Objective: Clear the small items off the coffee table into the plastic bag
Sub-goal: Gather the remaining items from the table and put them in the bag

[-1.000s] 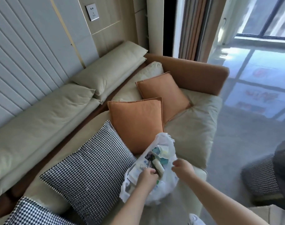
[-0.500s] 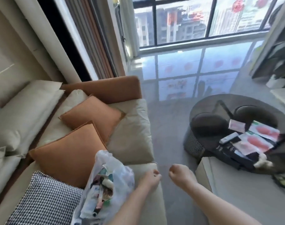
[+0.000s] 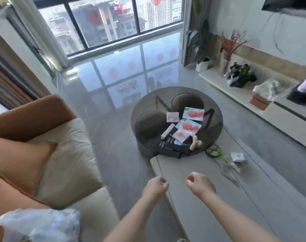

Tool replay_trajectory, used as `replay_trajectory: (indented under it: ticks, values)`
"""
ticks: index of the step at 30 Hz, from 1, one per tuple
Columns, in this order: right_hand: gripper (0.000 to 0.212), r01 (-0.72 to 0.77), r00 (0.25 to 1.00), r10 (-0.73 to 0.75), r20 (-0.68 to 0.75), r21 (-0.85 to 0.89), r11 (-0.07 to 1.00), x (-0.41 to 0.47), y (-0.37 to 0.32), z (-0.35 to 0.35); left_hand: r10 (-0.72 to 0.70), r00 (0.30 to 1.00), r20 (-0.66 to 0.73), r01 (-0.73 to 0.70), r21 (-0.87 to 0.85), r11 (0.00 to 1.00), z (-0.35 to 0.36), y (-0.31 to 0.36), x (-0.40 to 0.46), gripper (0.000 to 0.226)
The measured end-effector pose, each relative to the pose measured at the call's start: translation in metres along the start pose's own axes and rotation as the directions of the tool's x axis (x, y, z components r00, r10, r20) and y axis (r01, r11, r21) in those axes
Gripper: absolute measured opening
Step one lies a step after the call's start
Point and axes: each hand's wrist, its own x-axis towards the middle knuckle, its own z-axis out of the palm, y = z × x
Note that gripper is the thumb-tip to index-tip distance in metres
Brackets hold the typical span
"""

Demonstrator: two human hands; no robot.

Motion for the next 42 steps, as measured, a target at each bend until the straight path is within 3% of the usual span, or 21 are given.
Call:
replay_trajectory:
  ticks: [12,22,37,42]
  values:
    - [0.018,-0.309,0.944,0.328,-0.030,0.267,0.913,0.028,0.144,-0.057,0.138,0.974,0.181,-0.166,0.147,0.975,0.095,0.126,0.042,0.029]
    - [0.018,-0.473,0.838,0.544,-0.040,0.444,0.761,0.090,0.221,-0.032,0.204,0.916,0.344,-0.308,0.282,0.909,0.178,0.177,0.145,0.025]
    - [0.035,-0.427,0.820,0.554,-0.141,0.493,0.758,0.269,0.335,0.101,0.368,0.882,0.294,-0.450,0.293,0.843,0.340,0.186,0.366,0.047]
    - [0.039,-0.467,0.807,0.551,-0.212,0.344,0.815,0.302,0.359,0.131,0.555,0.787,0.269,-0.617,0.332,0.714,0.373,0.179,0.399,0.050]
